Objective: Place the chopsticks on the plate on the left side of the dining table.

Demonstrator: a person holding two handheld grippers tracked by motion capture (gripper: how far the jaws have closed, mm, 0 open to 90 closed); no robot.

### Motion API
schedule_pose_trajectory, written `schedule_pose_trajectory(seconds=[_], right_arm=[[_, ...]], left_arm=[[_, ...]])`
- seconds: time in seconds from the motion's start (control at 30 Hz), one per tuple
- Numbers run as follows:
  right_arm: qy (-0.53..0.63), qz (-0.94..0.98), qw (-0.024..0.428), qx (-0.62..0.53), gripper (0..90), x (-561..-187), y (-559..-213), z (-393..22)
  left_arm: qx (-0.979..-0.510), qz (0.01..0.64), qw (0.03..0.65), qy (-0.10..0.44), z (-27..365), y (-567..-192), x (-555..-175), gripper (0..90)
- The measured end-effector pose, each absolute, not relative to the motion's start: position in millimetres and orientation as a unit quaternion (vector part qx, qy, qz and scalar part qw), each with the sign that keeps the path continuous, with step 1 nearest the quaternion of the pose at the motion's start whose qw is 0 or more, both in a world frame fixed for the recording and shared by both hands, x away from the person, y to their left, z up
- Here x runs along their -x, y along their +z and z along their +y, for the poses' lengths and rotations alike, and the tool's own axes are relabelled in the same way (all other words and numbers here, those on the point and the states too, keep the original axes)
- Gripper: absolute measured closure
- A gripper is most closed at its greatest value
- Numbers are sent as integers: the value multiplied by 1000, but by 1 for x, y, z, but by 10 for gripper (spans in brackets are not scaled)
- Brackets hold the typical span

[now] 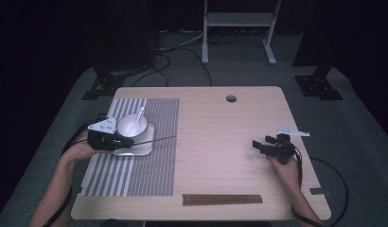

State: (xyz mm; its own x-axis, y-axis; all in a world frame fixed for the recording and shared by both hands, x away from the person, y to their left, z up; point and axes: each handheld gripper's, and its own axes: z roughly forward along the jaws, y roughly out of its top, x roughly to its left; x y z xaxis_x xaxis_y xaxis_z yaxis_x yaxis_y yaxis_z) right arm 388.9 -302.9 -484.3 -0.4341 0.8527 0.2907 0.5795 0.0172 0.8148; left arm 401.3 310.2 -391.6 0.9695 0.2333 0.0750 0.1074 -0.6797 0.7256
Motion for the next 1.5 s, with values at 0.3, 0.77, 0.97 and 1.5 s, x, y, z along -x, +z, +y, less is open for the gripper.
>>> schedule_pose_trajectory(seconds=[0.3, 0.77, 0.97, 1.5], right_arm=[[477, 699, 144, -514, 214, -389, -484, -303], [477, 698, 145, -514, 214, -389, -484, -303], [477, 697, 146, -515, 214, -389, -484, -303], [472, 700, 145, -516, 214, -389, -484, -301]], left_arm=[[-914, 100, 385, 84, 318, -394, -402, 842], [-914, 108, 381, 90, 326, -397, -405, 843], [-914, 116, 378, 93, 330, -399, -406, 842], [-916, 120, 372, 92, 336, -407, -413, 842]])
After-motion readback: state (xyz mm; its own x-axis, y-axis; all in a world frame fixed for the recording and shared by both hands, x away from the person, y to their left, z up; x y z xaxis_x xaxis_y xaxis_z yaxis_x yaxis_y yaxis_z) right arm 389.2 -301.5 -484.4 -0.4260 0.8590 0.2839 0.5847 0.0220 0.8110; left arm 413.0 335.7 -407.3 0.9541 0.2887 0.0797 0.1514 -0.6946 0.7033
